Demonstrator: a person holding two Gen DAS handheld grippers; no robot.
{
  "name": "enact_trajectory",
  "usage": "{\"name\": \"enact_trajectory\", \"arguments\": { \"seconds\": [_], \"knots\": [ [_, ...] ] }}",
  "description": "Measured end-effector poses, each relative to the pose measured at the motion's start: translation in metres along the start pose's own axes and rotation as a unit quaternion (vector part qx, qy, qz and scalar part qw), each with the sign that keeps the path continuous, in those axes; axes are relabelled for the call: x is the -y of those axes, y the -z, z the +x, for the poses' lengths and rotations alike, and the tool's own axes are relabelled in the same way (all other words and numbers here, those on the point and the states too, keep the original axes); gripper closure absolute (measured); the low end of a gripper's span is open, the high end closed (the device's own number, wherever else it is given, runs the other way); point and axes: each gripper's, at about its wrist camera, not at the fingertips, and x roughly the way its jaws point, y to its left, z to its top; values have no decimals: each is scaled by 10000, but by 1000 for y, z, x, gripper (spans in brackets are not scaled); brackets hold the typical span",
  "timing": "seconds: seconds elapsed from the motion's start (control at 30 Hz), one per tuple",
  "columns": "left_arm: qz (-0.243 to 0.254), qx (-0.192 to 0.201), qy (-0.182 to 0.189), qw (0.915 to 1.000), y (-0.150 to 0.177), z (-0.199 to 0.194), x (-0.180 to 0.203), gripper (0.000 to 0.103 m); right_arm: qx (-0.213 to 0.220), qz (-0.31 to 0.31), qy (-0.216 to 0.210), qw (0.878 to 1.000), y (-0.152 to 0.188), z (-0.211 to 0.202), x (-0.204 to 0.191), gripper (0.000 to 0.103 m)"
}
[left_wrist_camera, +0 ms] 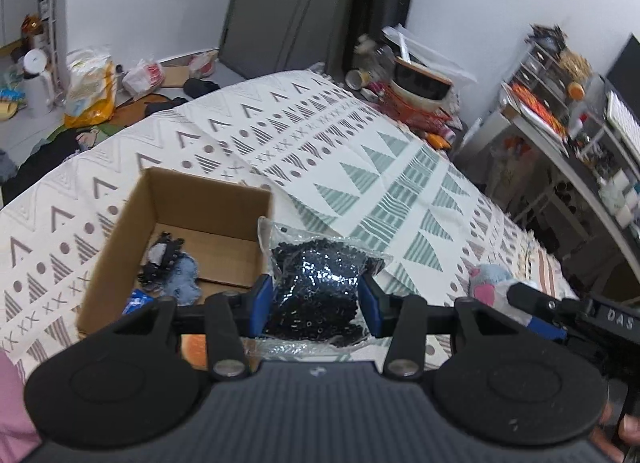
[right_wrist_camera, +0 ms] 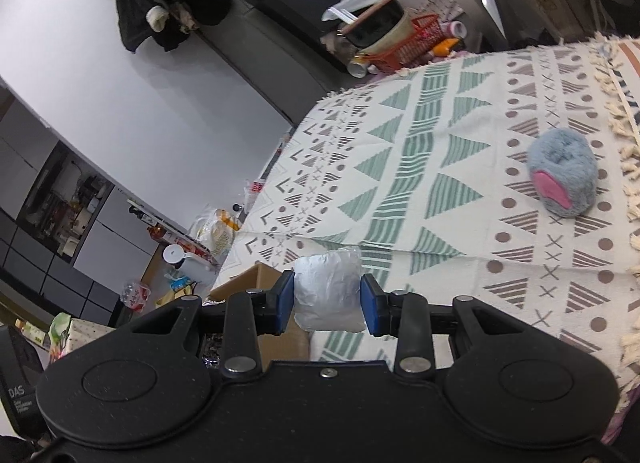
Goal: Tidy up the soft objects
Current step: 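Carry pouch and white ball over the box and release both inside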
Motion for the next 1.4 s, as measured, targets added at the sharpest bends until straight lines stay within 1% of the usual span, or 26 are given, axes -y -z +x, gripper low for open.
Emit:
{"name": "enact_trajectory", "arguments": {
  "seconds": [0.1, 0.3, 0.6, 0.73, 0.93, 1.1, 1.13, 1.27, 1.4],
  "knots": [
    [-29, 71, -54, 10000, -7, -6, -14, 57, 26, -68, -51, 10000, 2, 2, -14, 68],
    [-190, 54, -140, 9997, -15, -7, -40, 57, -27, -158, -114, 9998, 6, 14, -38, 68],
    [-440, -176, -221, 9986, -13, 10, -75, 57, -201, -322, -160, 9991, 13, 39, -68, 68],
    [-464, -250, -202, 9984, -13, 20, -83, 57, -296, -370, -173, 9987, 16, 51, -82, 68],
    [-506, -431, -185, 9976, -16, 44, -86, 57, -479, -552, -161, 9972, 19, 65, -99, 68],
    [-526, -733, -161, 9958, -15, 66, -89, 57, -624, -643, -158, 9959, 19, 80, -114, 68],
    [-551, -749, -142, 9956, -14, 69, -90, 57, -648, -665, -159, 9956, 19, 84, -116, 68],
    [-692, -806, 88, 9943, -18, 74, -97, 50, -744, -682, -184, 9947, 18, 100, -126, 68],
    [-696, -707, -72, 9950, -29, 67, -107, 48, -849, -640, -200, 9941, 17, 116, -133, 68]
  ]
}}
